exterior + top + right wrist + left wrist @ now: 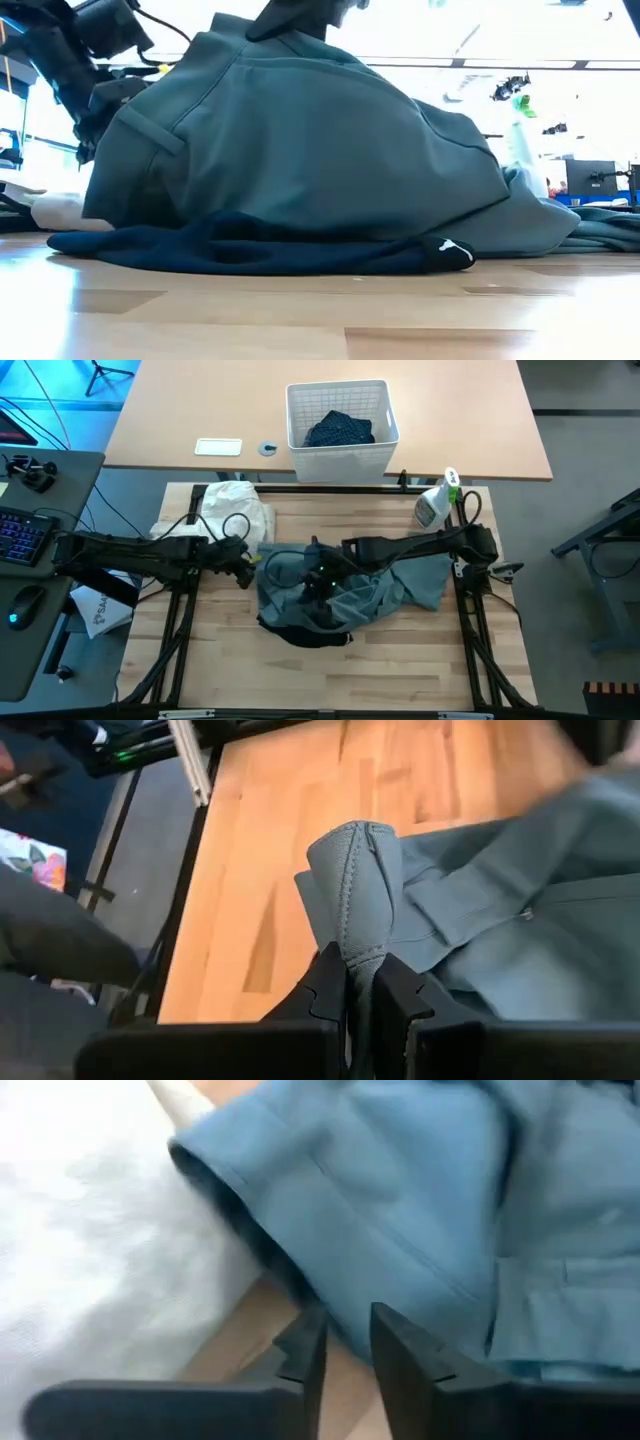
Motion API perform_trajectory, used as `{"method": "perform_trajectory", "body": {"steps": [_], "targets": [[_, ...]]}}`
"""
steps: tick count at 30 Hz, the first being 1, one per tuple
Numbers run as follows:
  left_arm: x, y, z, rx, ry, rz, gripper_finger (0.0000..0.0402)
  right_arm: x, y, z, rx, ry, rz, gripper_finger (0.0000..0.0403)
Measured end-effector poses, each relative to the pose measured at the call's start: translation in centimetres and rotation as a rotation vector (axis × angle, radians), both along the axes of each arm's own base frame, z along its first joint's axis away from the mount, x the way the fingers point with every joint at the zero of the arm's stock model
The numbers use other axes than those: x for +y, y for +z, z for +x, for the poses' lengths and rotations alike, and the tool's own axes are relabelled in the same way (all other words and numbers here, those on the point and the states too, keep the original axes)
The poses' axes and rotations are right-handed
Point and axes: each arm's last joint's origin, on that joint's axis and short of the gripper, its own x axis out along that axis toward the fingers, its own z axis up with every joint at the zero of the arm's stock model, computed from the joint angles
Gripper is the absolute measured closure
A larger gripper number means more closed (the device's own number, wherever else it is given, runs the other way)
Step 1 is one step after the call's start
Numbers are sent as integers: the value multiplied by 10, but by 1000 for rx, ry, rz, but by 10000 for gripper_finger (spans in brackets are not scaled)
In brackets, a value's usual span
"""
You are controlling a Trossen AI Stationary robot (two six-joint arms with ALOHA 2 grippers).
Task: Fold Laundry from Bin
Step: Fold the green pants
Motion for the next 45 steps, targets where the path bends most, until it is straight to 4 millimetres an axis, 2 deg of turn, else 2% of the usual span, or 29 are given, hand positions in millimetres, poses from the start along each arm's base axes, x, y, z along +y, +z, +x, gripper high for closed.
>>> {"method": "perform_trajectory", "body": {"steps": [5, 8, 14, 19, 21, 23, 29, 33, 36, 39, 45], "targets": [[6, 13, -5, -129, 106, 8, 278, 7, 0, 0, 9, -15, 27, 391], [11, 15, -6, -161, 185, -11, 252, 8, 11, 0, 6, -31, 55, 391], [18, 0, -4, -98, 300, -110, 222, 22, 64, -9, -33, 2, 59, 391], [18, -2, 10, -171, 207, -135, 217, 44, 117, -22, -194, 116, 21, 391], [17, 2, 15, -229, 167, -134, 216, 53, 124, -24, -242, 164, -7, 391], [16, 6, 19, -279, 130, -111, 216, 60, 120, -25, -239, 200, -28, 391], [20, 11, 19, -240, 44, 12, 227, 74, 85, -23, -104, 197, 4, 391], [14, 29, 27, -278, -222, 70, 235, 90, 70, -30, -59, 279, -32, 391], [-1, 43, 33, -347, -514, 121, 241, 97, 61, -33, -45, 325, -74, 391], [-21, 46, 35, -362, -773, 232, 242, 98, 54, -34, -25, 331, -83, 391], [-56, 38, 41, -330, -1026, 426, 229, 98, 46, -34, 8, 307, -68, 391]]}}
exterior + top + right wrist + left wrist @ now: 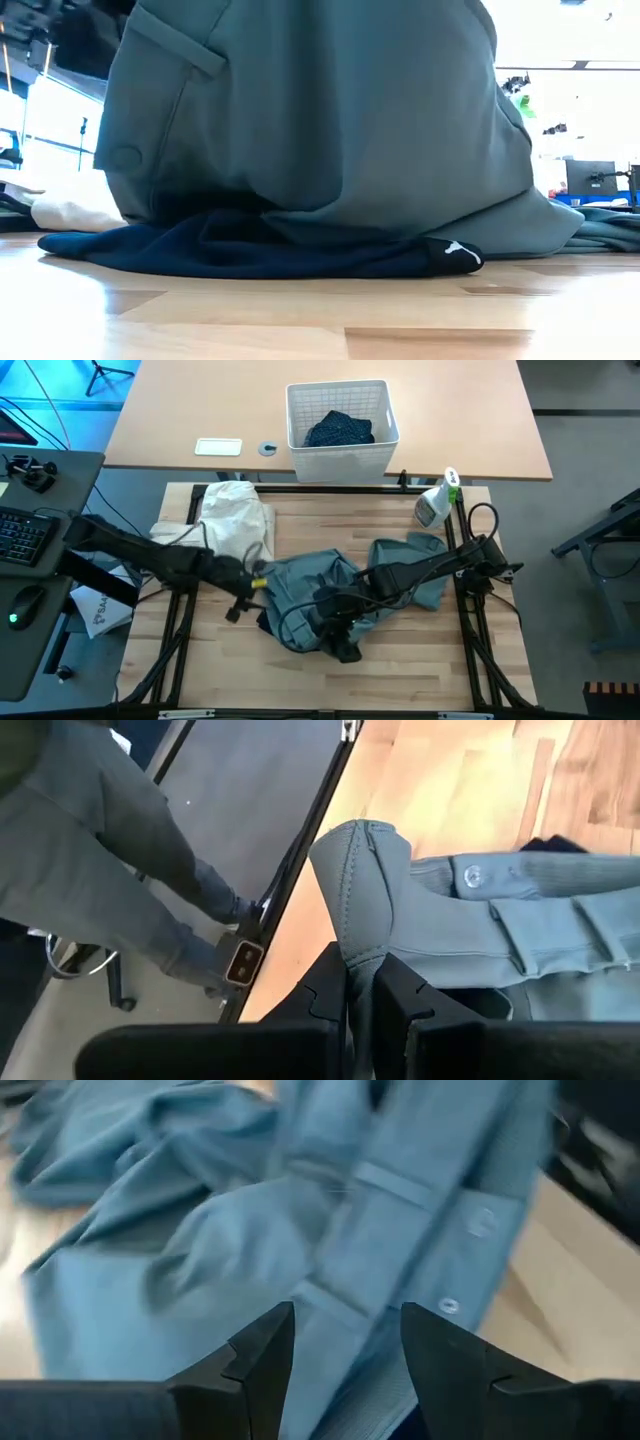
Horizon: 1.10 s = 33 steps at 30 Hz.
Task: Fold Laundry from Bin
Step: Fold the green pants
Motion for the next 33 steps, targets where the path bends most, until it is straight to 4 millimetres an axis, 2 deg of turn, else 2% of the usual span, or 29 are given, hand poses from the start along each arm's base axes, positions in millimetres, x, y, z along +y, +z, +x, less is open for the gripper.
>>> {"method": "perform_trajectory", "body": {"steps": [4, 8, 12, 17, 21, 26, 28, 31, 33], "targets": [[-22, -17, 10, 23, -101, 151, 214, -1, 1, 1, -24, -35, -30, 391], [-36, -36, 24, 16, -30, 313, 210, -1, 3, 3, -54, -42, -24, 391], [-46, -52, 36, 12, -30, 321, 210, 0, 5, 4, -73, -43, -17, 391], [-57, -69, 35, 68, -60, 387, 226, -1, 5, 4, -47, -89, 18, 391], [-65, -68, 33, 31, -34, 429, 248, 0, 5, 4, -42, -97, 25, 391], [-66, -61, 36, -54, 86, 450, 282, 0, 7, 6, -65, -109, 25, 391], [-67, -59, 38, -72, 132, 378, 309, 0, 8, 7, -80, -116, 38, 391], [-68, -50, 36, -21, 173, 232, 375, 0, 11, 8, -69, -155, 77, 391], [-68, -42, 32, 37, 186, 160, 392, 0, 13, 8, -57, -187, 111, 391]]}}
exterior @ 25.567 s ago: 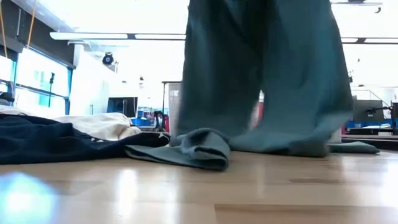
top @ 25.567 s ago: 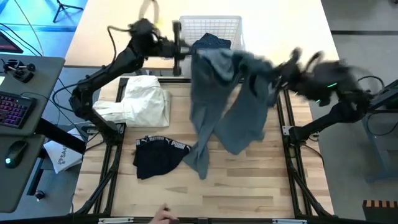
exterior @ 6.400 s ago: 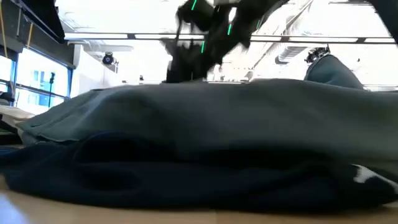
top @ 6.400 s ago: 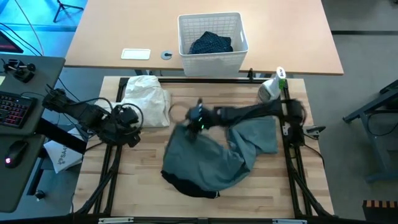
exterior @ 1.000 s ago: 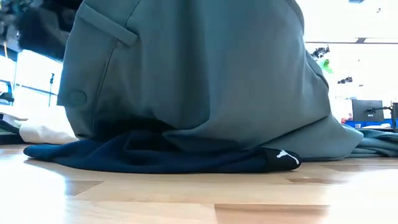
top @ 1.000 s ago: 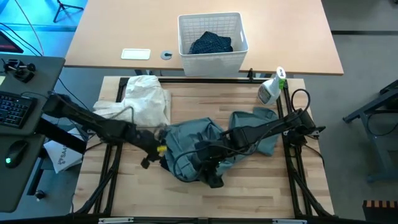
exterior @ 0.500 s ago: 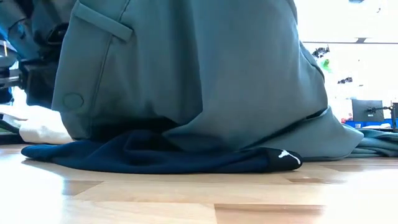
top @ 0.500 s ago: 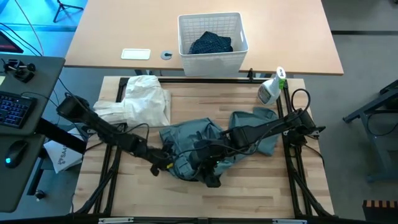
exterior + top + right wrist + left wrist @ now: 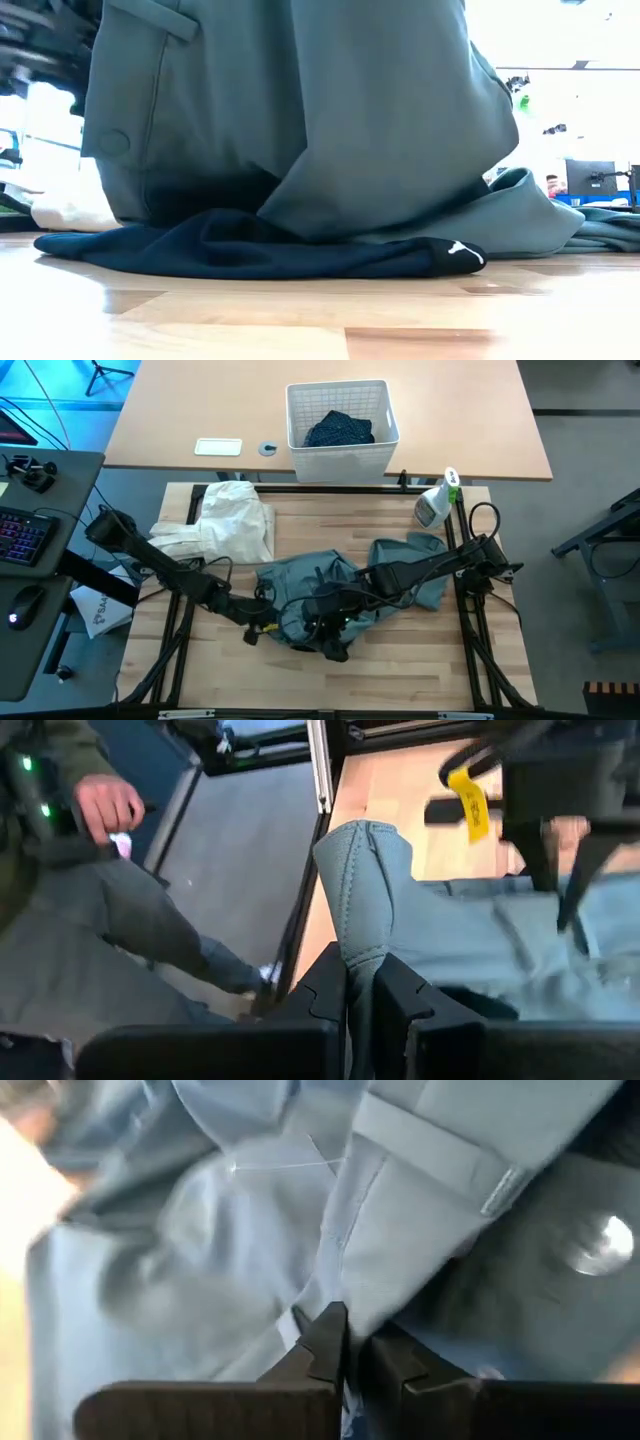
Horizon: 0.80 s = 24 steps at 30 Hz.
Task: Fold Laundry from Bin
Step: Fold the green pants
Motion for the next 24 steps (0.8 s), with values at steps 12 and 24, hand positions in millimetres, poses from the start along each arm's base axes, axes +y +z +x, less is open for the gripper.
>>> {"method": "perform_trajectory", "body": {"steps": [12, 24], "targets": [[-2, -14, -27, 180, -212, -160, 395, -34, 8, 15, -39, -266, 100, 391], [6, 17, -50, 363, -103, -475, 307, -40, -5, 23, 73, -5, 272, 391]]}}
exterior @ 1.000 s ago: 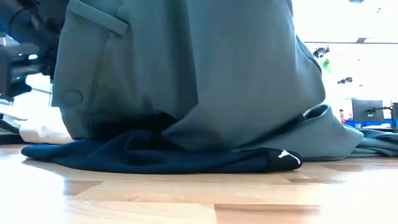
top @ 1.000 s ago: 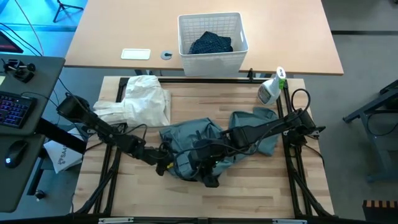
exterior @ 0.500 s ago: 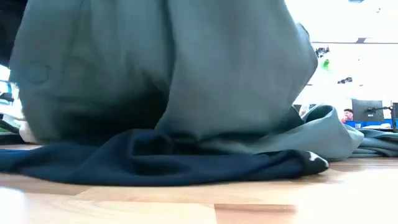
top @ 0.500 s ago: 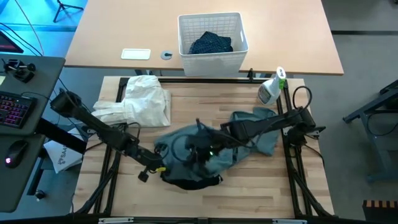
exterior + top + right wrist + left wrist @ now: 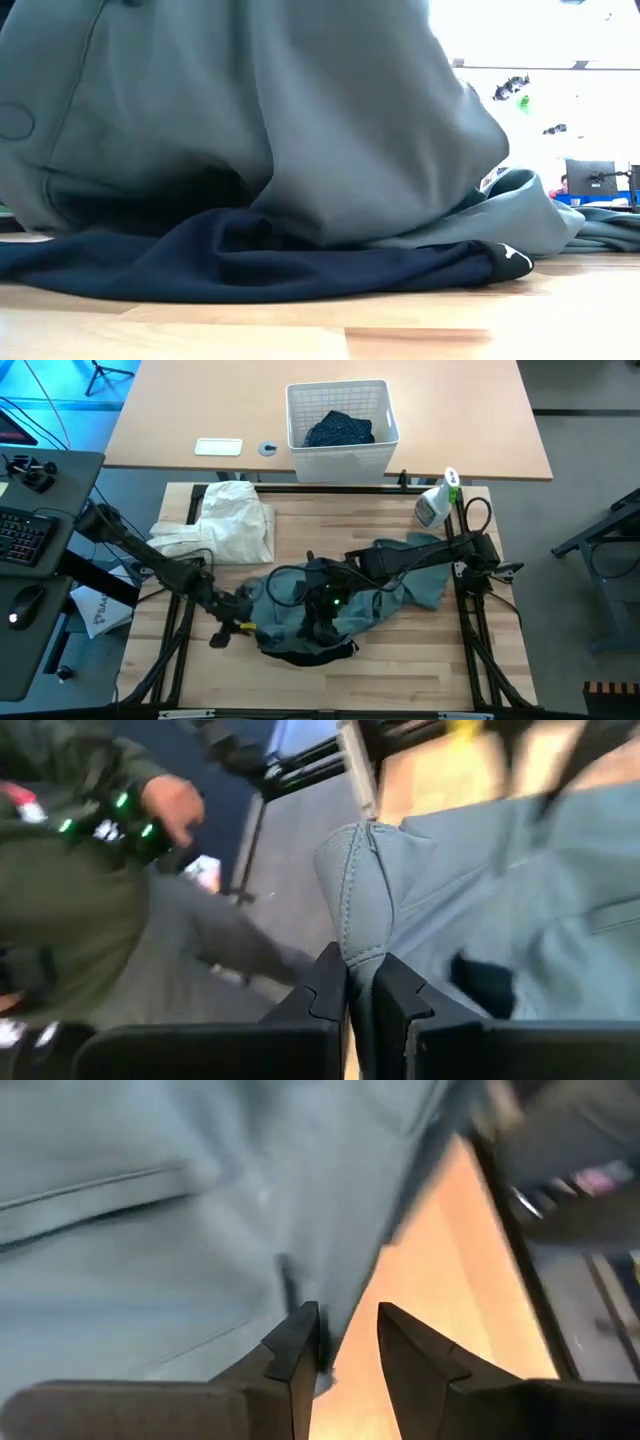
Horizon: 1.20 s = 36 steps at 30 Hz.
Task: Fold Laundry from Bin
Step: Fold the green pants
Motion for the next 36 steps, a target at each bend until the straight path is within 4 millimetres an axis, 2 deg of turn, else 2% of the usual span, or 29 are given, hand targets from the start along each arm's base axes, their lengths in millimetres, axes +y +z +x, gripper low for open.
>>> {"method": "perform_trajectory", "body": {"steps": [3, 6, 9, 12, 14, 18, 21, 24, 28, 32, 36], "targets": [[10, 13, -7, -51, 185, 41, 306, 0, 0, -1, -2, 23, 0, 391], [17, 22, -10, -134, 337, 67, 311, -5, -2, 1, -26, -56, -110, 391], [19, 24, -9, -164, 385, 68, 318, -9, -2, 2, -32, -72, -113, 391], [15, 22, -2, -175, 370, 47, 327, -10, 3, 2, -34, -58, -66, 391], [8, 18, 7, -189, 289, 34, 334, -10, 10, 2, -55, -55, -60, 391], [-5, 0, 28, -212, 184, 68, 348, -10, 26, 2, -112, -63, -60, 391], [-14, -11, 44, -262, 150, 58, 358, -11, 29, 2, -122, -83, -72, 391], [-19, -10, 49, -265, 91, 42, 368, -12, 27, 1, -97, -105, -78, 391], [-14, 3, 40, -175, 59, 110, 384, -11, 22, 0, -40, -123, -62, 391], [-3, 20, 20, -55, 62, 174, 393, -11, 15, 3, -27, -124, -74, 391], [12, 30, -3, 83, 206, 174, 394, -18, -1, 18, -34, -124, -89, 391]]}}
